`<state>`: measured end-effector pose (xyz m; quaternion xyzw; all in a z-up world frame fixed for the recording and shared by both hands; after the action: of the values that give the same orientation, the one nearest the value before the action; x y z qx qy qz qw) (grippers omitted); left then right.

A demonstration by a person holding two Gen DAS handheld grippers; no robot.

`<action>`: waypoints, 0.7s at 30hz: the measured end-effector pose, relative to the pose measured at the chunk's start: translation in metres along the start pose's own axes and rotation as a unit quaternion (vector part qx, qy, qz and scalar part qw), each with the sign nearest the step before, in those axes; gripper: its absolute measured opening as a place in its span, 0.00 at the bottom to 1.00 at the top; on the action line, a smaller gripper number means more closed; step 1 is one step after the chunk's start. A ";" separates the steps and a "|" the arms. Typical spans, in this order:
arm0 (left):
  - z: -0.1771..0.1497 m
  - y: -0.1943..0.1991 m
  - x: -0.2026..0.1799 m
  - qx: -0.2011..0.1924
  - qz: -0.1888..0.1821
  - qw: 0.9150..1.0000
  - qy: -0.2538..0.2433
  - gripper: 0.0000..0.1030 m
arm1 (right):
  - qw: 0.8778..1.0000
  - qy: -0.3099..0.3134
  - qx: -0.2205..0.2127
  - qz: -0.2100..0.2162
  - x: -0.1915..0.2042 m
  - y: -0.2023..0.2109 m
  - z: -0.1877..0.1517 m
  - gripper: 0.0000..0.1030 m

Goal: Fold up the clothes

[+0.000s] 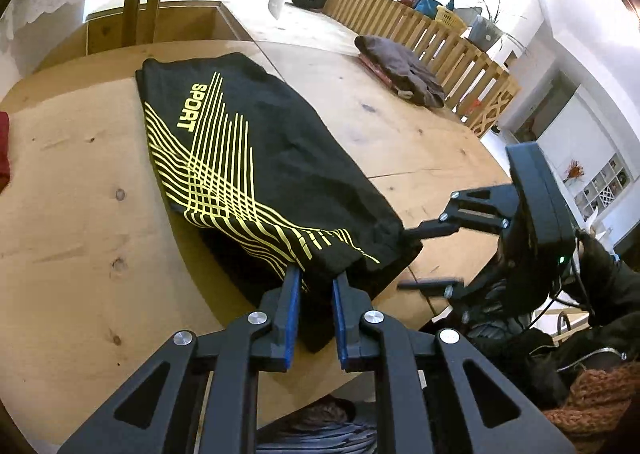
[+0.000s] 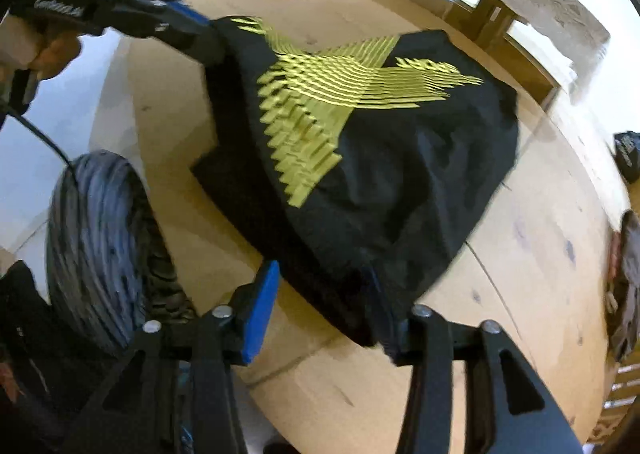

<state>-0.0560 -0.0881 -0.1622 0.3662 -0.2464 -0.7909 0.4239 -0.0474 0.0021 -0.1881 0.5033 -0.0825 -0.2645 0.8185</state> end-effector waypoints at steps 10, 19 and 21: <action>0.010 0.009 -0.002 0.000 0.009 1.000 -0.007 0.13 | 0.999 -0.047 0.015 0.017 -0.019 -0.012 0.000 0.47; 0.001 0.005 -0.009 0.013 0.027 0.999 -0.023 0.13 | 0.998 -0.060 -0.004 0.015 -0.028 0.004 0.009 0.07; -0.002 0.001 -0.015 0.015 0.029 0.999 -0.032 0.13 | 0.998 -0.064 -0.008 0.001 -0.035 0.013 0.012 0.06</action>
<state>-0.0484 -0.0763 -0.1571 0.3399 -0.2820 -0.7858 0.4330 -0.0768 0.0154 -0.1671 0.4785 -0.1329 -0.2964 0.8158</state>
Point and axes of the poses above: each gripper's, at about its wrist camera, not at the fingertips, and y roughly against the way its jaws point, x to its left, z to its top, the point moved 6 cm from there along -y, roughly the way its jaws point, and after that the axes turned 4 degrees about -x, right-handed, at the moved point
